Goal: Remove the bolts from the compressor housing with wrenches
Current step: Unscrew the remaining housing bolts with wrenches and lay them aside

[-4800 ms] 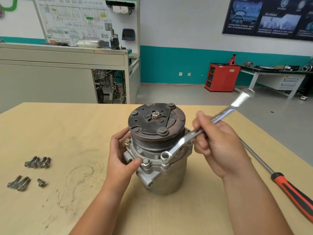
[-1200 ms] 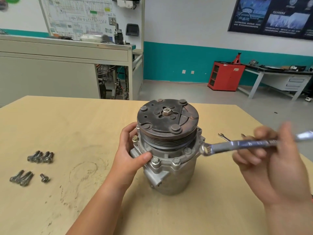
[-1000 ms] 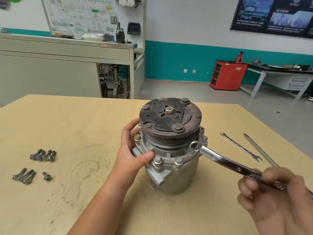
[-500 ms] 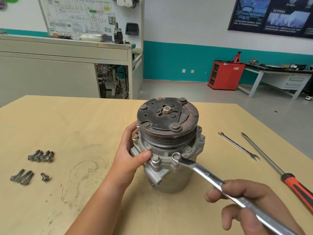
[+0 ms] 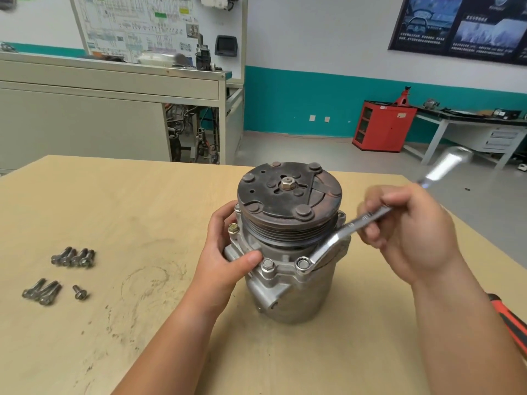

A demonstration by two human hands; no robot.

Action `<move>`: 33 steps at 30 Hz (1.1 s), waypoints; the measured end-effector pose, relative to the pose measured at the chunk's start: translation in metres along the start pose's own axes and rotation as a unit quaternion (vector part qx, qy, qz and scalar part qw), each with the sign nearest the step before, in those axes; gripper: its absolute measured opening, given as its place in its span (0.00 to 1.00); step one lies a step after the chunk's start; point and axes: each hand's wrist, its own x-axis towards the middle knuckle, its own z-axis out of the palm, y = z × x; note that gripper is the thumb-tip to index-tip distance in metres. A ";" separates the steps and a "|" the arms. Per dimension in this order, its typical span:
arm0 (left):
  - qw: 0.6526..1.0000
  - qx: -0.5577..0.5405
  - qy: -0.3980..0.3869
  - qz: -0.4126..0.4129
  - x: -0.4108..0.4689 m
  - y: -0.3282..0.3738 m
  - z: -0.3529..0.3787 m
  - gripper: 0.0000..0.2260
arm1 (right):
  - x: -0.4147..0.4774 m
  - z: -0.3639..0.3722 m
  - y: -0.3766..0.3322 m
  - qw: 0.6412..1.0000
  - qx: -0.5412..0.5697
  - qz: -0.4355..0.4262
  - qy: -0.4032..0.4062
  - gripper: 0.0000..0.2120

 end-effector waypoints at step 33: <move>1.000 0.007 0.020 -0.022 -0.001 0.003 0.003 0.44 | -0.093 0.016 0.005 0.978 -0.170 -0.099 -0.065 0.05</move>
